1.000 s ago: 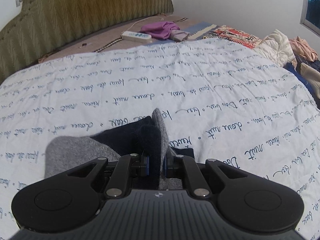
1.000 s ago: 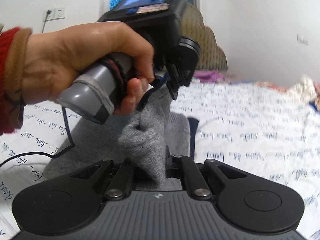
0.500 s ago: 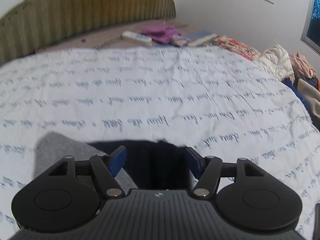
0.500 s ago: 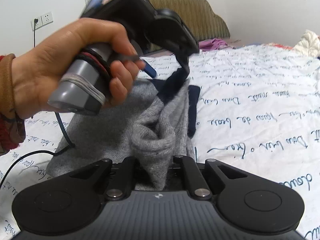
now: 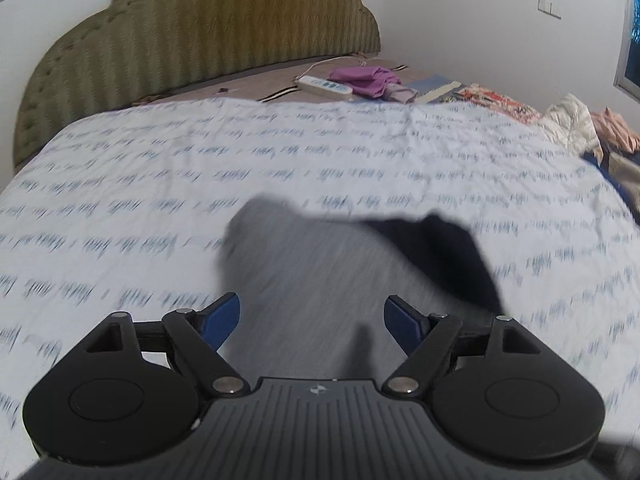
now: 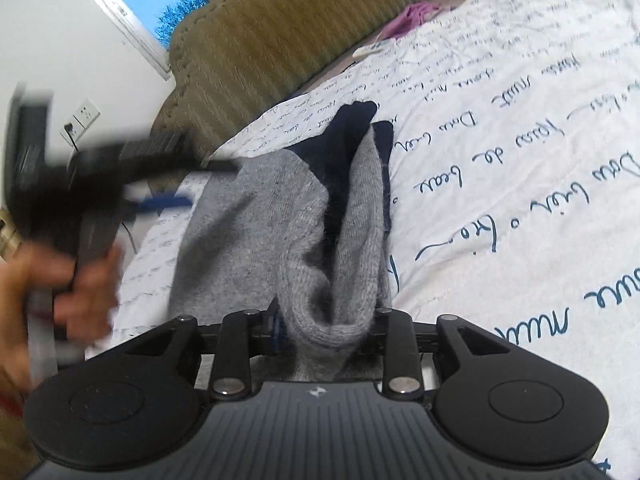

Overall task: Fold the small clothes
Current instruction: 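Fold the lifted edge over onto the rest of the sweater with both grippers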

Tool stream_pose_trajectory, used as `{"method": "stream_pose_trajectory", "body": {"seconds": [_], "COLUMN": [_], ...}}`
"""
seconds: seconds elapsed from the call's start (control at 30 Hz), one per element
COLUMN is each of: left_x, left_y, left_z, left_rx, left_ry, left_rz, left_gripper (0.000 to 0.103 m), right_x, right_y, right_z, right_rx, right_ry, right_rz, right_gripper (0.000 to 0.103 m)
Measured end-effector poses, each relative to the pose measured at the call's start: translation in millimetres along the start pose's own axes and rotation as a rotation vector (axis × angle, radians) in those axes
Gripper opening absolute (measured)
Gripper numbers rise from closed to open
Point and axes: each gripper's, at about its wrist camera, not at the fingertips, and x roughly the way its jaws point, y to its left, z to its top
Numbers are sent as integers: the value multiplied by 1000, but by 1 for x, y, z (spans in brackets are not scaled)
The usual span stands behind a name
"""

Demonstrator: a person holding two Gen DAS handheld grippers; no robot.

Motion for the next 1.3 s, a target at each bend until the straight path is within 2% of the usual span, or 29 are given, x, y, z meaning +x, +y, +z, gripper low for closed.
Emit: {"method": "stream_pose_trajectory", "body": {"seconds": [0.1, 0.2, 0.3, 0.4, 0.43, 0.47, 0.6, 0.67, 0.8, 0.87, 0.97, 1.1, 1.23, 1.3], "left_x": [-19, -38, -56, -68, -71, -73, -69, -66, -58, -54, -54, -55, -61, -70], "left_y": [16, 26, 28, 23, 20, 17, -2, -6, 4, 15, 28, 32, 33, 35], "left_z": [-31, -57, -79, -97, -102, -108, -125, -128, -122, -118, -115, -117, -119, -117], "left_rx": [10, 25, 63, 119, 146, 180, 320, 344, 281, 229, 181, 189, 218, 230], "left_ry": [-9, -25, -50, -67, -71, -73, -91, -103, -94, -78, -62, -58, -52, -67], "left_rz": [14, -13, -62, -133, -154, -163, -122, -89, -53, -32, -26, -8, 4, -3], "left_gripper": [82, 83, 86, 90, 92, 93, 93, 93, 94, 94, 94, 96, 94, 95], "right_x": [-2, -2, -1, 0, 1, 1, 6, 10, 17, 20, 18, 12, 8, 4], "right_y": [-3, -10, -18, -19, -18, -16, -16, -16, -18, -15, -14, -25, -35, -32], "right_z": [0, 2, 6, 9, 10, 10, 16, 20, 28, 30, 28, 18, 14, 18], "right_rx": [19, 63, 111, 112, 107, 104, 143, 173, 269, 279, 232, 202, 230, 202], "right_ry": [16, 23, 32, 27, 24, 24, 38, 40, 40, 35, 34, 70, 77, 75], "right_rz": [24, 49, 76, 63, 55, 46, 80, 104, 198, 214, 144, 39, 52, 37], "right_gripper": [30, 30, 31, 30, 27, 20, 13, 13, 12, 12, 12, 13, 13, 15]}}
